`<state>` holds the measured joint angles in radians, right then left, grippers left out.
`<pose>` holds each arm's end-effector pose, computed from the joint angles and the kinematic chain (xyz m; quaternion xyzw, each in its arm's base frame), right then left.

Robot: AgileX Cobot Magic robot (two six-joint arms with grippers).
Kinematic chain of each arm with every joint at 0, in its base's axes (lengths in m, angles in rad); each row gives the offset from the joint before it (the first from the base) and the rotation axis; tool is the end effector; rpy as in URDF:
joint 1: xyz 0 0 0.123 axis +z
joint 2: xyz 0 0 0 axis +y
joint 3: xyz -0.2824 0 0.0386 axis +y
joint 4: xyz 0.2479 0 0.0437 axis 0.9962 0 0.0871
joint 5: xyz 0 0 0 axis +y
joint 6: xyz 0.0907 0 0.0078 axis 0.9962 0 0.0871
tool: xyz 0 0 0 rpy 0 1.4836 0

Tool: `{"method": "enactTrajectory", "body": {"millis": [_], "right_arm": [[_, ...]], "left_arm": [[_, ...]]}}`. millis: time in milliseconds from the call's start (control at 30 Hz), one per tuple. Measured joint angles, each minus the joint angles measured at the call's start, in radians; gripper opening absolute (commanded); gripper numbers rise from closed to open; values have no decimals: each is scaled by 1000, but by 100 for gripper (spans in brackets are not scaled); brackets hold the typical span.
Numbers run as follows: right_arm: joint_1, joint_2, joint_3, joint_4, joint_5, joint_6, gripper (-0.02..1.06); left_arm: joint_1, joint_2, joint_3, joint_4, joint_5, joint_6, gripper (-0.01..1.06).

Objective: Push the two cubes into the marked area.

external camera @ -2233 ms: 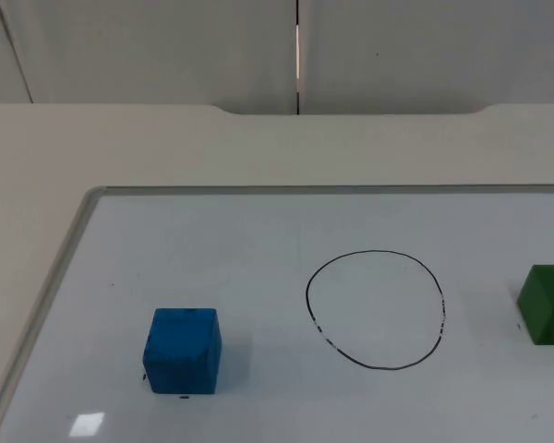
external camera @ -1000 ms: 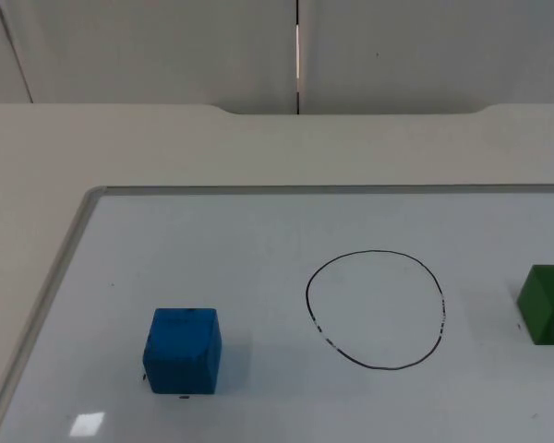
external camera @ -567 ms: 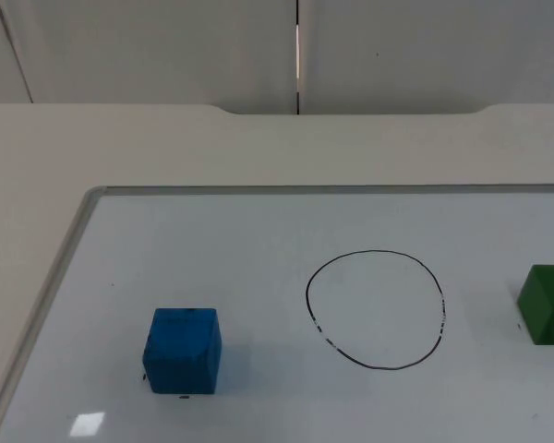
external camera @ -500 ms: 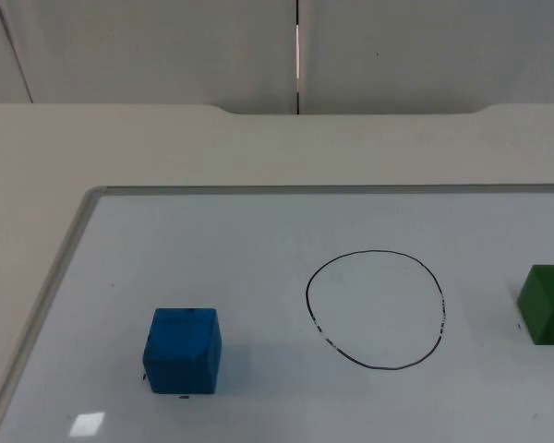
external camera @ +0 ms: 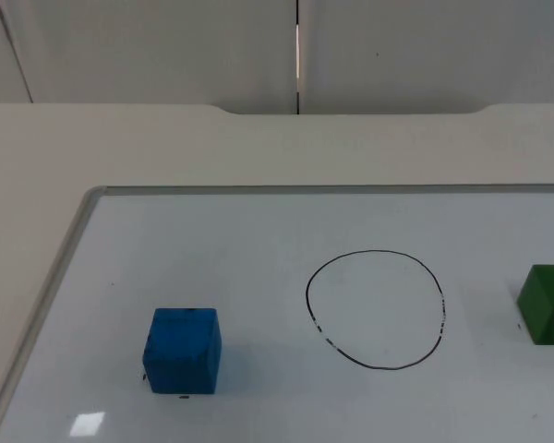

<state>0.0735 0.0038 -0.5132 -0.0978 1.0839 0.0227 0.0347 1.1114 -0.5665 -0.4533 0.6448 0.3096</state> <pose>-0.0064 -0.0084 0.2793 -0.0191 0.8556 -0.0240 0.5168 0.1882 -0.0175 0.2258 -0.0121 0.9585 -0.1318 0.2524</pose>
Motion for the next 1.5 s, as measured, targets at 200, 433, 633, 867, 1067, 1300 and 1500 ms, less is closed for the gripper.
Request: {"method": "enactTrajectory", "body": {"millis": [200, 433, 633, 867, 1067, 1300, 1500], "right_arm": [[0, 0, 0, 0, 0, 0, 105], [0, 0, 0, 0, 0, 0, 105], [0, 0, 0, 0, 0, 0, 105], [0, 0, 0, 0, 0, 0, 105], [0, 0, 0, 0, 0, 0, 105], [0, 0, 0, 0, 0, 0, 105], [0, 0, 0, 0, 0, 0, 105]], "left_arm": [[0, 58, 0, -63, -7, 42, 0], [-66, 153, 0, -89, -80, 54, 0], [-147, 278, -2, -116, -152, 56, 0], [-212, 429, -2, -161, -239, 56, 0], [-241, 504, -3, -194, -286, 56, 0], [-241, 579, -4, -231, -318, 56, 0], [-241, 618, -4, -246, -350, 74, 0]]}}
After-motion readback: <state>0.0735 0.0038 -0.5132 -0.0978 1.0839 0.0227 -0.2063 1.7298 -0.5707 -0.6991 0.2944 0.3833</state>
